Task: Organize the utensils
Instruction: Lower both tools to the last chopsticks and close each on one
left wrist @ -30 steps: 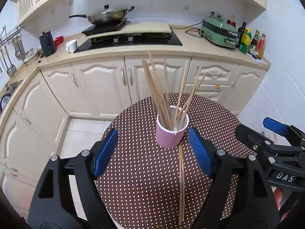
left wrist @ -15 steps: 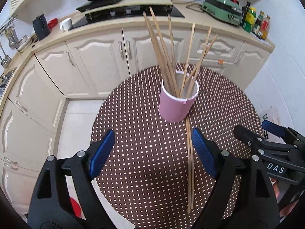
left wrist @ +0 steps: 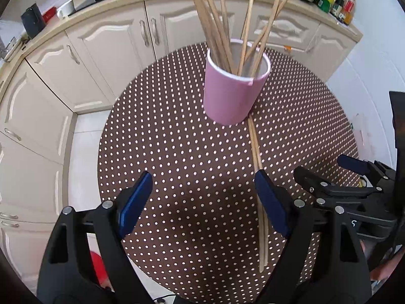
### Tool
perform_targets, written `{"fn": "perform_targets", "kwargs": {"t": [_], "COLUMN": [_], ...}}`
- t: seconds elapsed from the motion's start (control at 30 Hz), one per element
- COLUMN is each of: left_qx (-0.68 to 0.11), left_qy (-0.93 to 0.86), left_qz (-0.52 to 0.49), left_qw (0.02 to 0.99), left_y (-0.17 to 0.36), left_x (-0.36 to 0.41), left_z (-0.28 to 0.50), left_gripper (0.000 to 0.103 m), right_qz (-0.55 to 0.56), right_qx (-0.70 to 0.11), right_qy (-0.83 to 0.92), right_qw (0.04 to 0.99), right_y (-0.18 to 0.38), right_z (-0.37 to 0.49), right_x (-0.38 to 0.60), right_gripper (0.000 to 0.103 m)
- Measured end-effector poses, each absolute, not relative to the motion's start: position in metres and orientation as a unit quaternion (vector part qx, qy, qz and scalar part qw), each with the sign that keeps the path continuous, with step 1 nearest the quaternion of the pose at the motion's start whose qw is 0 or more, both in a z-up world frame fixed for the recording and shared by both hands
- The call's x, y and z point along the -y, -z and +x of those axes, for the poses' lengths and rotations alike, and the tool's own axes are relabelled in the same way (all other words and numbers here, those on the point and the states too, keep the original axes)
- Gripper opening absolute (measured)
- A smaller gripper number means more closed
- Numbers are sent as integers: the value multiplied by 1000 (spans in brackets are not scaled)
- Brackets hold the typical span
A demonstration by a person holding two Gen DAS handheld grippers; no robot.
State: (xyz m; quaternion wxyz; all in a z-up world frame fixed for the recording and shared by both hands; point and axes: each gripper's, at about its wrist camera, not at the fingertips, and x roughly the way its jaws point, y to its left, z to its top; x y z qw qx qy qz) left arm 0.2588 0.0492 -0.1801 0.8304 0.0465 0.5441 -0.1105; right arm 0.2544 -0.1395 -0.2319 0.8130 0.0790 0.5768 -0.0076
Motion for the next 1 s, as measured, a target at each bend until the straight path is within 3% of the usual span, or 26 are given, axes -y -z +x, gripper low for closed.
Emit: {"fn": "perform_targets", "kwargs": {"t": [0.67, 0.9, 0.97, 1.0], "left_qx": [-612, -623, -624, -624], "left_qy": [106, 108, 109, 109], "left_qz": [59, 61, 62, 61], "left_qw": [782, 772, 772, 772], "left_y": [240, 250, 251, 252], "left_x": [-61, -64, -64, -63], "left_z": [276, 279, 279, 279], "left_gripper": [81, 81, 81, 81], "right_qz": [27, 19, 23, 30], "right_qx": [-655, -650, -644, -641], "right_qy": [19, 18, 9, 1], "right_qw": [755, 760, 765, 767], "right_y": [300, 306, 304, 303], "right_z": [280, 289, 292, 294], "right_x": [118, 116, 115, 114], "right_gripper": [95, 94, 87, 78]}}
